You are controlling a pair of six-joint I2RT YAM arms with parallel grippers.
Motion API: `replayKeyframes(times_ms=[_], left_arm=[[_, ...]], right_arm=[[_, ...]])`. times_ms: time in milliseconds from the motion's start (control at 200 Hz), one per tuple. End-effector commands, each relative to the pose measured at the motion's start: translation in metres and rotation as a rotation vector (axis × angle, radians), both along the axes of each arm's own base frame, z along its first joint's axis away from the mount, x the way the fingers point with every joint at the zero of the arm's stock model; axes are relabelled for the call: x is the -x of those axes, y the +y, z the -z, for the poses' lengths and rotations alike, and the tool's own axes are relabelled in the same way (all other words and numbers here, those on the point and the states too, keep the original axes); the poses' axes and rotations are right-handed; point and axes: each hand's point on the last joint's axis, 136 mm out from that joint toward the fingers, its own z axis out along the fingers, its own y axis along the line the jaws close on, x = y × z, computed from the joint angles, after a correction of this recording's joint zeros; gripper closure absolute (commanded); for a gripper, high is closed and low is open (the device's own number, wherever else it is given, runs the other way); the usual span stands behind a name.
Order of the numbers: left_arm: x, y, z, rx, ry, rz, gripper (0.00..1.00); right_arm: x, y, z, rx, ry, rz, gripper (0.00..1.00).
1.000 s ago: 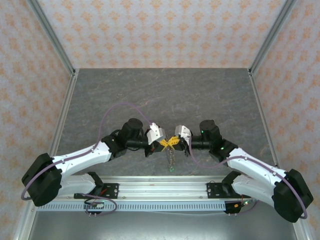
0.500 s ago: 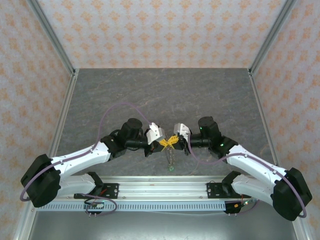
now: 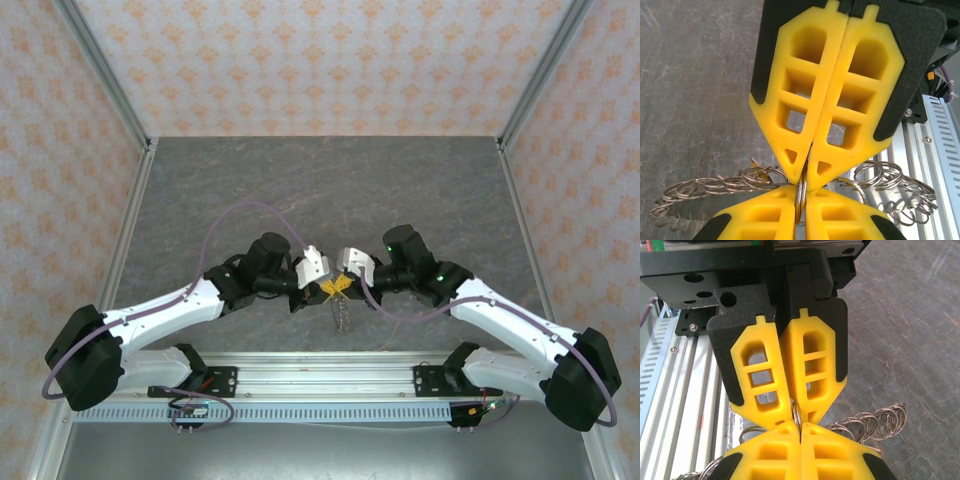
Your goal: Put the keys on the keyring
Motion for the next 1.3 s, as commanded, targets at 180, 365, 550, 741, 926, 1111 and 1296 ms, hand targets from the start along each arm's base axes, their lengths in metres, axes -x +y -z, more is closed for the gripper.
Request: replayKeyframes(times_ms=[180,365,550,741,926,1111,1296], left_arm=[[-0.006,-0.004,-0.023,0.064,-0.086,-0.006,1.00],[-0.001,-0.003,-0.029,0.115,-0.093,0.001,1.00],[0.001,-0.002,-0.033,0.126,-0.094,-0.002,1.00],[-0.001,-0.003,-0.037,0.131,-0.095,-0.007,1.00],[-0.003,-0.005,-0.037,0.129,-0.091,-0.010,1.00],[-0.006,-0.008,-0.037,0.125,-0.081,-0.011,1.00],[-0.007,-0.010,-0.042,0.140,-0.081,-0.013,1.00]], right_arm=[[0.005,0.001,-0.013,-0.048,-0.039,-0.008,0.89],[-0.004,-0.011,-0.011,-0.125,-0.015,0.053,0.85],[-0.002,-0.013,-0.007,-0.151,-0.002,0.055,0.82],[-0.004,-0.014,-0.008,-0.165,-0.036,0.065,0.83],[-0.009,-0.021,-0.025,-0.183,-0.127,0.106,0.83],[-0.006,-0.022,-0.029,-0.178,-0.159,0.086,0.82],[0.000,-0.018,-0.031,-0.173,-0.160,0.058,0.82]])
